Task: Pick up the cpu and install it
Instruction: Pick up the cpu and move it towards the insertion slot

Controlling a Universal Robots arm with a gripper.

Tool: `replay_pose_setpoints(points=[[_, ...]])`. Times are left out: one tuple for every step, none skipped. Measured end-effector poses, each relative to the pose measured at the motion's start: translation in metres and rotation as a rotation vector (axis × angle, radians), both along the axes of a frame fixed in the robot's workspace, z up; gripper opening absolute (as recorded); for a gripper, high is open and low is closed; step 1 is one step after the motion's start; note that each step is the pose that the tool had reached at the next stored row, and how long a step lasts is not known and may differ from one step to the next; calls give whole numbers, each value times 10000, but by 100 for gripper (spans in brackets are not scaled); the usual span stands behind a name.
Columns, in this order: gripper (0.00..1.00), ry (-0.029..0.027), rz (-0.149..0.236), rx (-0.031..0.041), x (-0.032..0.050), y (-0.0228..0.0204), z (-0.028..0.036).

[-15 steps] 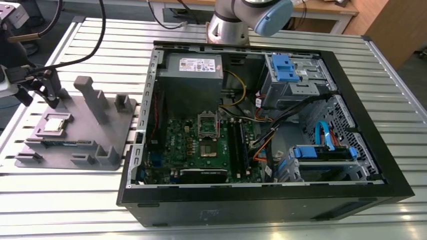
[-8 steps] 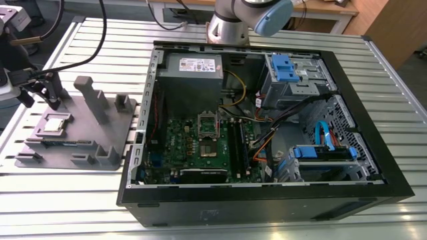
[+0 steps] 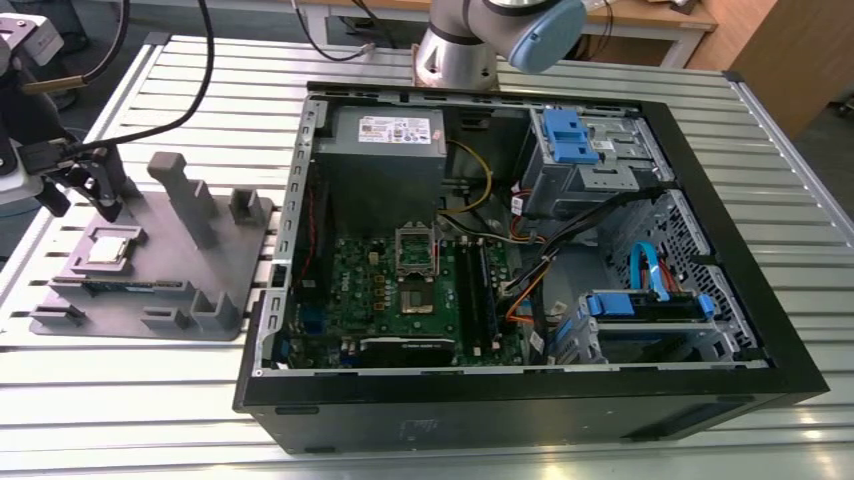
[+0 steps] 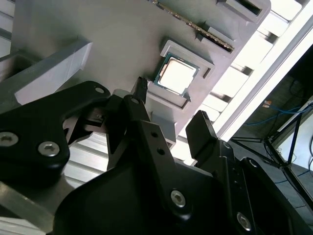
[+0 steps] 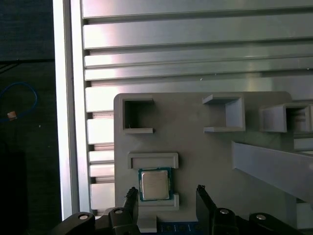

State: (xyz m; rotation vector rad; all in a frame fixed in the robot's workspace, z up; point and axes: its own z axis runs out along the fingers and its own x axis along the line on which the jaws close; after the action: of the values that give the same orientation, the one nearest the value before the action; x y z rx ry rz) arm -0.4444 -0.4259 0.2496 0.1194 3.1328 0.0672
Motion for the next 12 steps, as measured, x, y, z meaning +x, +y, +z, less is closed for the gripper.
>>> replay_pose_setpoints(points=[[59, 0, 0, 0, 0, 0, 0], [59, 0, 0, 0, 0, 0, 0], [59, 0, 0, 0, 0, 0, 0], [59, -1, 0, 1, 0, 0, -4], [59, -5, 0, 4, 0, 0, -12], [59, -4, 0, 2, 0, 0, -20], [59, 0, 0, 0, 0, 0, -27], [59, -1, 0, 1, 0, 0, -37], [59, -1, 0, 1, 0, 0, -48], [59, -1, 0, 1, 0, 0, -58], [59, 0, 0, 0, 0, 0, -68], [59, -1, 0, 1, 0, 0, -78]])
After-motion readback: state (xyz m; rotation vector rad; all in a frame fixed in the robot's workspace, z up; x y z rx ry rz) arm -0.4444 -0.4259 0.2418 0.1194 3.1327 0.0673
